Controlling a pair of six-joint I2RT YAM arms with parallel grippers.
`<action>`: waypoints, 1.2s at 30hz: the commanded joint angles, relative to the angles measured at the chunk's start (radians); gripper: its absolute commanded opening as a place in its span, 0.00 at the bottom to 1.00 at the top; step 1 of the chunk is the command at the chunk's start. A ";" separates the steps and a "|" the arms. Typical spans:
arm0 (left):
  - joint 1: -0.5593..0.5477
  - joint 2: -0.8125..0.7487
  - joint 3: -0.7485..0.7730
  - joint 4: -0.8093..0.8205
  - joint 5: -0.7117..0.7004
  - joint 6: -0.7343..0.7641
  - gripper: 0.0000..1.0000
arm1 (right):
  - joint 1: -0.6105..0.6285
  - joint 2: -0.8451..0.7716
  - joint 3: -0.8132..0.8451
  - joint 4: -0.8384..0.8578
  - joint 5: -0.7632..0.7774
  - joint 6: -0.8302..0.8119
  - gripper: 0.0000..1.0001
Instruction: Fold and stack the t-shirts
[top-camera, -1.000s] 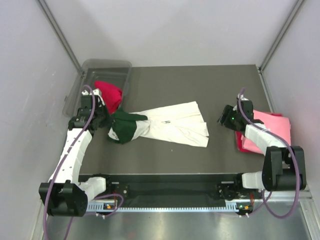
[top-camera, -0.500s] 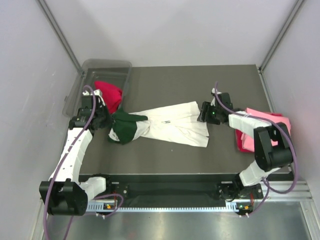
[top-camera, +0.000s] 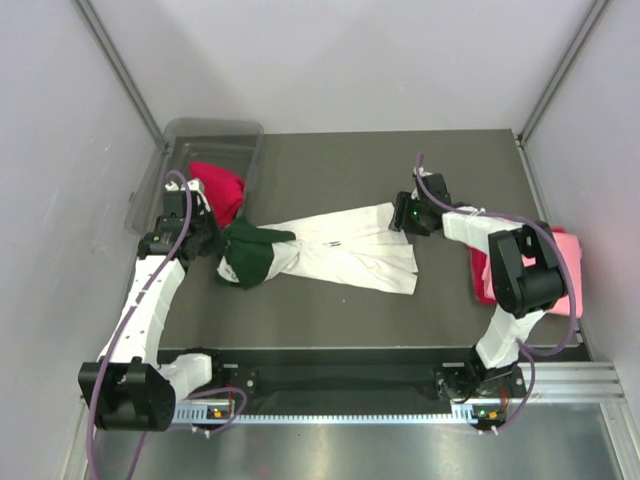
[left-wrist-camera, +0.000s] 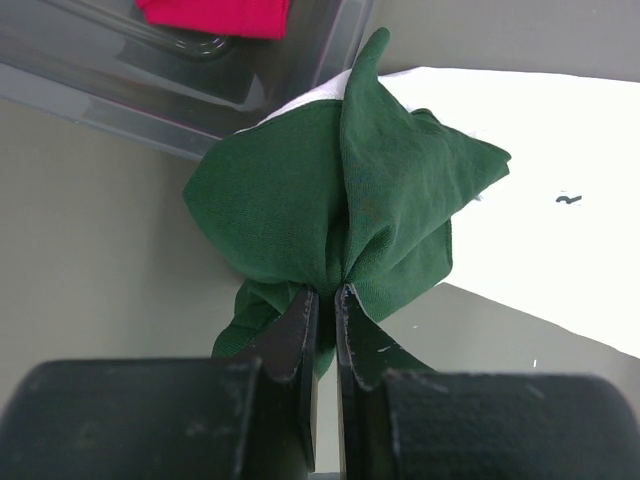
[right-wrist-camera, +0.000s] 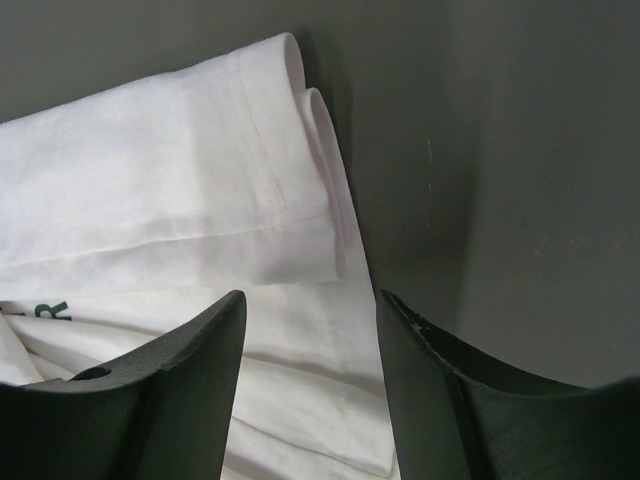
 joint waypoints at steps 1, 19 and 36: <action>0.001 -0.027 -0.005 0.036 -0.013 0.020 0.00 | 0.014 0.029 0.056 0.034 0.023 0.024 0.55; 0.001 -0.020 -0.002 0.031 -0.030 0.011 0.00 | 0.032 0.012 0.103 -0.006 0.049 0.025 0.02; -0.024 -0.143 0.012 -0.032 -0.129 0.011 0.01 | -0.026 -0.351 0.116 -0.236 0.099 -0.008 0.00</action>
